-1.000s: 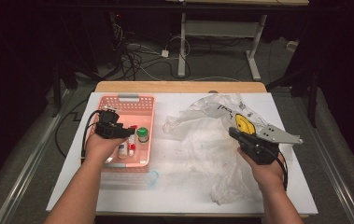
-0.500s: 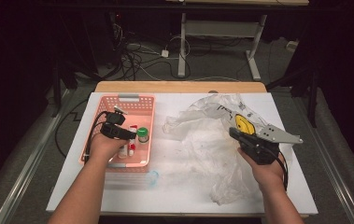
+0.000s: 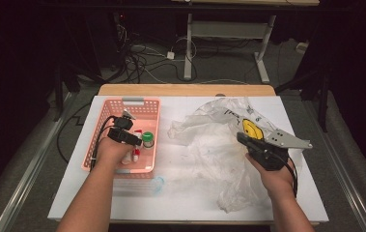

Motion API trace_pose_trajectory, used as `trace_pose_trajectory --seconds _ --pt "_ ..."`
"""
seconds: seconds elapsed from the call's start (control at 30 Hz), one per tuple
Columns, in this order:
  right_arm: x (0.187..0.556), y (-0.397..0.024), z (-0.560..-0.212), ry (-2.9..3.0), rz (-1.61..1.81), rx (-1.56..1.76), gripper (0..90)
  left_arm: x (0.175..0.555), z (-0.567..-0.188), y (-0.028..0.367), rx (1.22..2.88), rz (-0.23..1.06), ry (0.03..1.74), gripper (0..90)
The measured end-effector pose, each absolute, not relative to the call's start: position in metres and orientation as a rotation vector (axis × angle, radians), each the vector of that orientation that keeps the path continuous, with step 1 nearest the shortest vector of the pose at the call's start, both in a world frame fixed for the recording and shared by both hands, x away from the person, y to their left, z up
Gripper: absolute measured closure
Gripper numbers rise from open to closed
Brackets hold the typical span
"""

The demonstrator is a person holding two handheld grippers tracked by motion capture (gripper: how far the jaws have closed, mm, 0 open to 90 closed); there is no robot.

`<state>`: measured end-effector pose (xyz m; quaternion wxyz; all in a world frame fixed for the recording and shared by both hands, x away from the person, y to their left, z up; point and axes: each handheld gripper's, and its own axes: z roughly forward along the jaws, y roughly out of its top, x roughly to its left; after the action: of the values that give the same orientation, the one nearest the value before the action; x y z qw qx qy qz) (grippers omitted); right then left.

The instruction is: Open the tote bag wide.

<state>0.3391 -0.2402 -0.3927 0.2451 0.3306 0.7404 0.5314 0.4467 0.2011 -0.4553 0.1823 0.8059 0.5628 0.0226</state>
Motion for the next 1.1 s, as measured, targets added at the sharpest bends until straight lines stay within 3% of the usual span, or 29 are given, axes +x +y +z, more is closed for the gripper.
trace_pose_trajectory --seconds 0.3,0.47,1.1 --pt "0.340 -0.243 -0.392 2.016 1.449 0.900 90.0 0.449 -0.459 0.192 2.319 0.113 1.649 55.4" --pt "0.339 -0.243 -0.392 2.014 1.449 0.905 90.0 0.447 -0.460 0.189 2.323 0.139 1.639 67.0" --pt "0.339 -0.244 -0.391 2.002 1.448 0.901 90.0 0.443 -0.448 0.195 2.246 0.183 1.627 68.5"
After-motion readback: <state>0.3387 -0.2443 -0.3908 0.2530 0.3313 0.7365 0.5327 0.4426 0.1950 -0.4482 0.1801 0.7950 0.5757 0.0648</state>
